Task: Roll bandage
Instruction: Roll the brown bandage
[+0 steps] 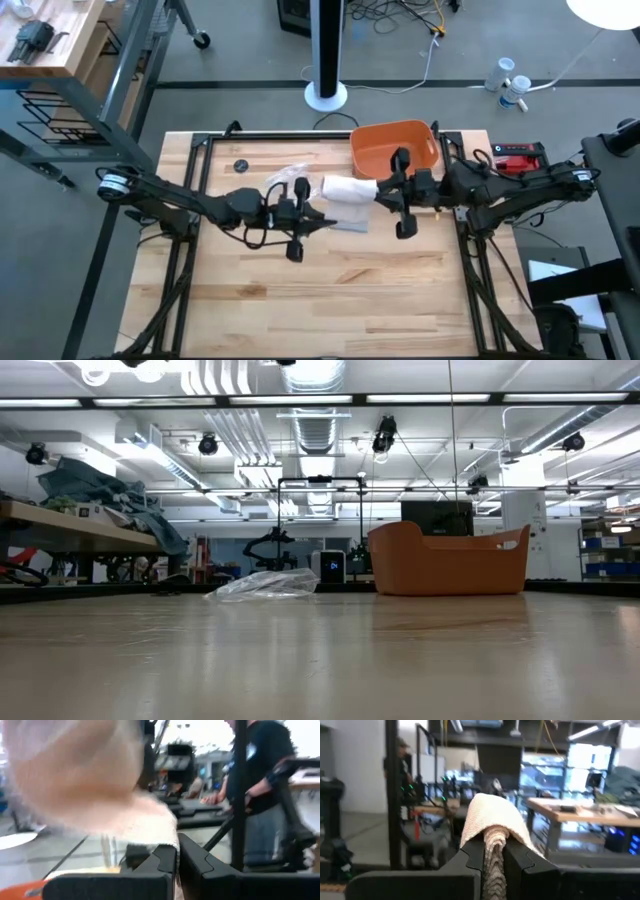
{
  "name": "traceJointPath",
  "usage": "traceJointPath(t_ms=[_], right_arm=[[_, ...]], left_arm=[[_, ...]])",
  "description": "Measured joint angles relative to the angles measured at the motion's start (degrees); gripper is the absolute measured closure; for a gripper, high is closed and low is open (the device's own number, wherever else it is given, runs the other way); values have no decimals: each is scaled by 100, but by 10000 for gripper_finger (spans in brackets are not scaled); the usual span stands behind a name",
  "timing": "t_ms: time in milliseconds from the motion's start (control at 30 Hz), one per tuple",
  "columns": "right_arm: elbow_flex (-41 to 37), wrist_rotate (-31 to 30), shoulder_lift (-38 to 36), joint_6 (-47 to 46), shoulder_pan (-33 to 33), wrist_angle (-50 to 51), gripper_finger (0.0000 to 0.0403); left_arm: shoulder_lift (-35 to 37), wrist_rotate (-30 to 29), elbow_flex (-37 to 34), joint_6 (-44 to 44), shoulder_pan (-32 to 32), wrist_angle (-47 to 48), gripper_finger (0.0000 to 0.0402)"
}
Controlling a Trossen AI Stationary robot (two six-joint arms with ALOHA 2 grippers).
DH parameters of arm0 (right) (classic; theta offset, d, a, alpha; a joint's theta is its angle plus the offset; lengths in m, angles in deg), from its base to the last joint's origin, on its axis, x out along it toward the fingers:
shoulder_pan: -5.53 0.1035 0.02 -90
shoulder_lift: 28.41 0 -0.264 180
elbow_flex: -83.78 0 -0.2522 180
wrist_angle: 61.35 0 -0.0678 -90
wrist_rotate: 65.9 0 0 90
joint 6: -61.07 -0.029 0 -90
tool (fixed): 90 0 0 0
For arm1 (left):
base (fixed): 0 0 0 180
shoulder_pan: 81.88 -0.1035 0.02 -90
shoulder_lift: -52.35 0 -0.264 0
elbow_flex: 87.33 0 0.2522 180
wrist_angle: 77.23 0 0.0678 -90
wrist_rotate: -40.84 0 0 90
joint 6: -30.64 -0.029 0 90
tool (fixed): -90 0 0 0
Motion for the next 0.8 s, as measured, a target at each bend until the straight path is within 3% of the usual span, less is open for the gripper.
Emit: traceJointPath(t_ms=[233,367,433,800], right_arm=[[0,-338,10,30,2,467,379],[4,-338,55,19,0,551,379],[9,-325,96,19,0,549,379],[13,435,404,-325,-9,547,379]], left_arm=[[30,272,0,220,106,-1425,401],[117,-81,1,441,33,-1856,401],[231,-323,85,463,-82,-1594,401],[142,-318,1611,675,-601,1277,401]])
